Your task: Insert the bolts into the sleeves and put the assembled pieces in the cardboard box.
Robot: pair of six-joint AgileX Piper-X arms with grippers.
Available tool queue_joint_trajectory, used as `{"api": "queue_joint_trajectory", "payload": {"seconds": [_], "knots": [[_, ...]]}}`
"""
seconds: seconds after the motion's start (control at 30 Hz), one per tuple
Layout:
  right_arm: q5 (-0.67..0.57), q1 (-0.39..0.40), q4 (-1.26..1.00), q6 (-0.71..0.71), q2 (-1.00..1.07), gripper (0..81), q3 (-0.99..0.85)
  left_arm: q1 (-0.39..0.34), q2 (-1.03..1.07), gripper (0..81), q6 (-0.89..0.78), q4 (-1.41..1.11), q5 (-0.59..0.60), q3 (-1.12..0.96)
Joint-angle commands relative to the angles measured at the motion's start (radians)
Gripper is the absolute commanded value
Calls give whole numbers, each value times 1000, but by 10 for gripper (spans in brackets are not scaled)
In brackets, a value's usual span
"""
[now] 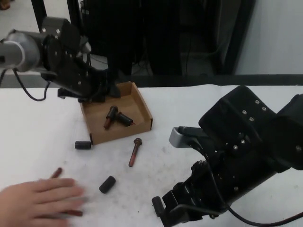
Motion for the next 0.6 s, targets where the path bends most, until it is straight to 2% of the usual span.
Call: {"api": "queue_joint_trajectory", "payload": {"seconds": [0.0,0.1,0.27,0.43,0.57], "knots": [[10,-6,4,-9,15,402,-39,-5,-62,410,3,-21,74,20],[10,-6,20,-9,59,402,-82,-24,-144,382,3,-65,110,104],[14,-6,92,-34,151,402,-174,-52,-293,380,39,-100,112,285],[74,-6,174,-83,237,402,-260,-54,-404,380,96,-22,128,437],[111,-6,203,-84,291,402,-309,-54,-507,380,69,-115,179,576]]}}
